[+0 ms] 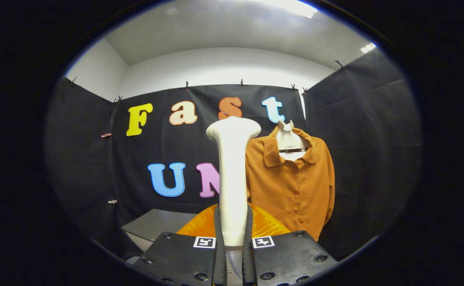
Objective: Iron the clothes twice with a garment steamer, once on the left side and once on the right side.
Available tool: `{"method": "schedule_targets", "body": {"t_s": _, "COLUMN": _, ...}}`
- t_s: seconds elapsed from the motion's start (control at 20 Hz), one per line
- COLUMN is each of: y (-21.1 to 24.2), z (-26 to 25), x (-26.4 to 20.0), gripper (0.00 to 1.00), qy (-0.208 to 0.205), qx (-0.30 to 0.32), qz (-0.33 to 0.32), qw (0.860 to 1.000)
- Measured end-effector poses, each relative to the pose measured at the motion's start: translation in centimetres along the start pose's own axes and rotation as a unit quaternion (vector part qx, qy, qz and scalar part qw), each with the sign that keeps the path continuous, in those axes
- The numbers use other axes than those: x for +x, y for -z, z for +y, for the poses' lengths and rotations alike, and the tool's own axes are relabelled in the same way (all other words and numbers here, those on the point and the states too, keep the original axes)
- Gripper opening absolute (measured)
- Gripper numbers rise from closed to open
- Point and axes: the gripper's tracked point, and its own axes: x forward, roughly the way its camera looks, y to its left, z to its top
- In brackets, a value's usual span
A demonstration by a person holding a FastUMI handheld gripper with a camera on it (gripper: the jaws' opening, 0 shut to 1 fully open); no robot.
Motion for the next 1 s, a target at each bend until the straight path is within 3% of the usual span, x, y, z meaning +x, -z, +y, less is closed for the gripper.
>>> {"method": "schedule_targets", "body": {"t_s": 0.45, "y": -0.1, "z": 4.0, "x": 1.7, "gripper": 0.19, "qy": -0.005, "qx": -0.007, "qz": -0.006, "qw": 1.0}}
{"method": "schedule_targets", "body": {"t_s": 1.0, "y": -0.2, "z": 3.9, "x": 2.0, "gripper": 0.19, "qy": 0.005, "qx": -0.014, "qz": -0.01, "qw": 1.0}}
